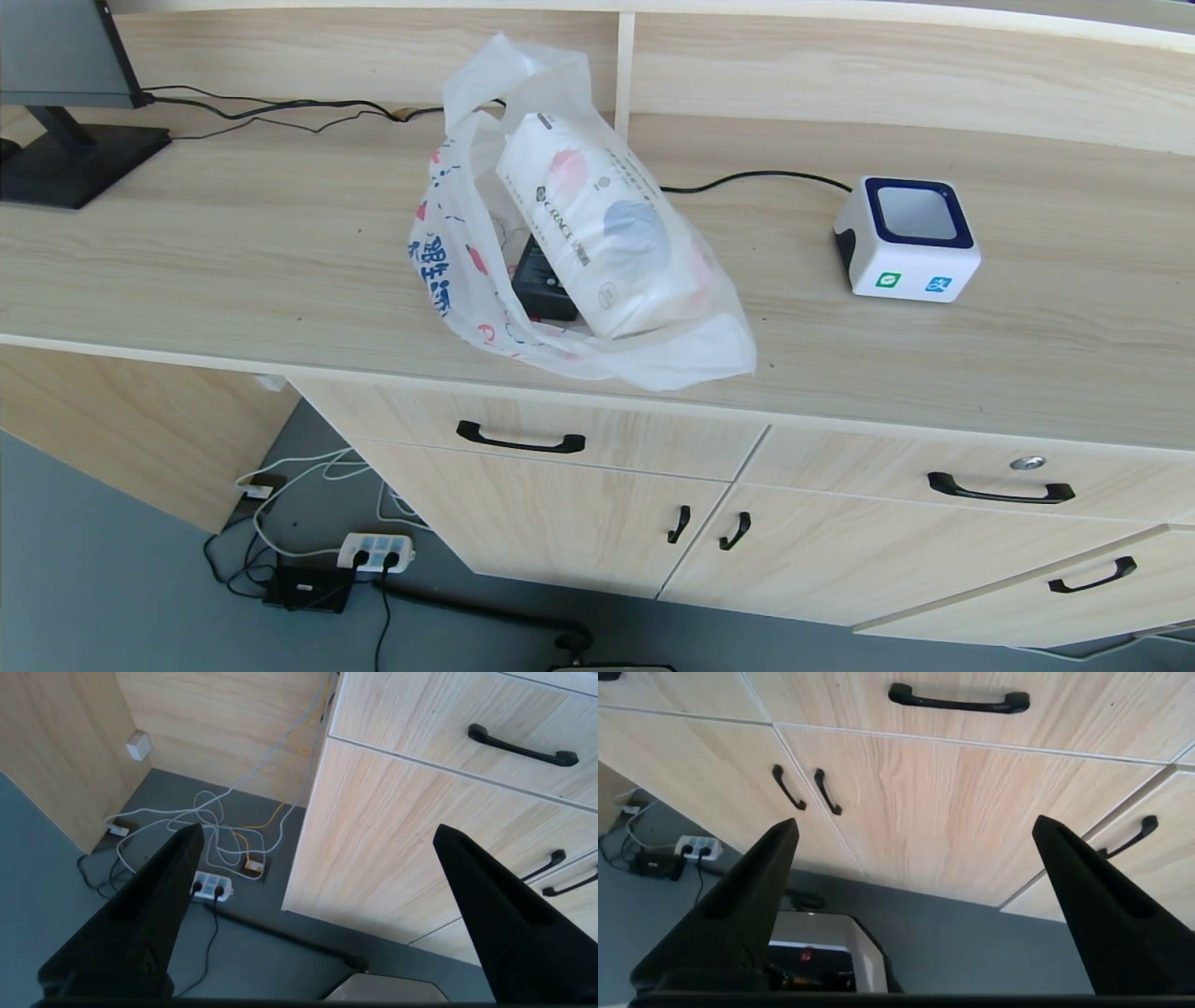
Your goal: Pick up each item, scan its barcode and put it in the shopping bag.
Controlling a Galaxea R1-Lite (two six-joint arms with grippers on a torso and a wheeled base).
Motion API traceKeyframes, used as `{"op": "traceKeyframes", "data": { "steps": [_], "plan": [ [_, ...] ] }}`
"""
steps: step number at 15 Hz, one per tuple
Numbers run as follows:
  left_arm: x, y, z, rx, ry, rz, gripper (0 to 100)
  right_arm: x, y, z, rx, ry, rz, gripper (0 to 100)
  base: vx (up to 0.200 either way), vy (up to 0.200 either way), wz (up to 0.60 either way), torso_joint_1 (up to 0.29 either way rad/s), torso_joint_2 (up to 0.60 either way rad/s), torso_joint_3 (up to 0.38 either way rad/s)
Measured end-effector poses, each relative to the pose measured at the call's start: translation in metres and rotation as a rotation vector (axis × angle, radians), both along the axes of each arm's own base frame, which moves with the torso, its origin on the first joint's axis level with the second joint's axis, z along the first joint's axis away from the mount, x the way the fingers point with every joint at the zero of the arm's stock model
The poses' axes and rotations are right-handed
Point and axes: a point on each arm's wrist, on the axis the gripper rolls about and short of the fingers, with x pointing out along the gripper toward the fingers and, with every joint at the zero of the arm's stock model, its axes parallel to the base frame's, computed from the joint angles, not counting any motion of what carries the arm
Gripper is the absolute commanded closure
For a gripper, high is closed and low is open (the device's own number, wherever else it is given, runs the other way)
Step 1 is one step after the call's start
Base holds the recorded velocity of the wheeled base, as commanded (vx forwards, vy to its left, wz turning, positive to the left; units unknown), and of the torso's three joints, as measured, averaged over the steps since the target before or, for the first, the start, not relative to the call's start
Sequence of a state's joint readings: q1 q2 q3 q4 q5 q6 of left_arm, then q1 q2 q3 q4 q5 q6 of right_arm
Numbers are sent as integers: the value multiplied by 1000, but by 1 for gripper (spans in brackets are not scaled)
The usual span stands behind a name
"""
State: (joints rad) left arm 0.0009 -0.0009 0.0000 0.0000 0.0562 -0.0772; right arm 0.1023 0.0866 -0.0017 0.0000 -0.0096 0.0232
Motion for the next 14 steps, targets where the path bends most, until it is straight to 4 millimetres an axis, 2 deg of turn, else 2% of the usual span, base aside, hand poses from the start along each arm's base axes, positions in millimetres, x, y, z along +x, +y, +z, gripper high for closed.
{"op": "traceKeyframes", "data": {
  "steps": [4, 7, 14],
  "plan": [
    [0, 0, 0, -1, 1, 0, 0, 0, 0, 0, -39, -3, -26, 0, 0, 0, 0, 0, 0, 0],
    [0, 0, 0, 0, 2, 0, 0, -1, 2, 0, -30, -9, -140, 0, 0, 0, 0, 0, 0, 0],
    [0, 0, 0, 2, 2, 0, 0, -2, 2, 0, -20, -29, -150, 0, 0, 0, 0, 0, 0, 0]
  ]
}}
